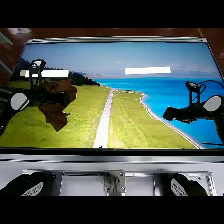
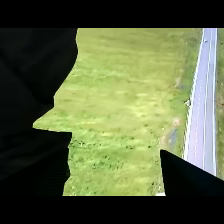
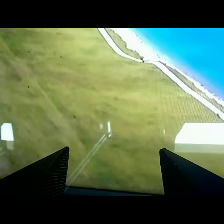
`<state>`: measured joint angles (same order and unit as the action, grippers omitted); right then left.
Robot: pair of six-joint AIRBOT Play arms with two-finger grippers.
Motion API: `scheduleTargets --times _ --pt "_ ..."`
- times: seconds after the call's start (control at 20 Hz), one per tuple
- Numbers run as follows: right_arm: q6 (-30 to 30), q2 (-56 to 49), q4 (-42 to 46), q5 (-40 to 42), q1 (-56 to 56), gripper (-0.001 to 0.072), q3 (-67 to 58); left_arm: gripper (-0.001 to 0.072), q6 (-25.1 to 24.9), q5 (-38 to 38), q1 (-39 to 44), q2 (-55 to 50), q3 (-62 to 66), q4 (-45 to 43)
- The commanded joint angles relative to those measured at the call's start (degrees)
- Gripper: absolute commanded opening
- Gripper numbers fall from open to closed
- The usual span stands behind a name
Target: Fold the shirts.
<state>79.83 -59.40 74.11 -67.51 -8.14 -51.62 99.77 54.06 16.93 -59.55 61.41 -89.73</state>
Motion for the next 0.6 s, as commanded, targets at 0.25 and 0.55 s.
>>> scheduleTargets --times 0.25,0.55 --pt "0.02 0.02 -0.24 1.79 0.04 0.0691 0.02 0.0716 6.54 -1.9 -12.81 -12.24 5.05 -5.53" --pt "0.02 -0.09 0.17 5.16 0.02 0.0691 0.02 0.0716 5.73 1.7 -22.77 -32.5 14.69 6.19"
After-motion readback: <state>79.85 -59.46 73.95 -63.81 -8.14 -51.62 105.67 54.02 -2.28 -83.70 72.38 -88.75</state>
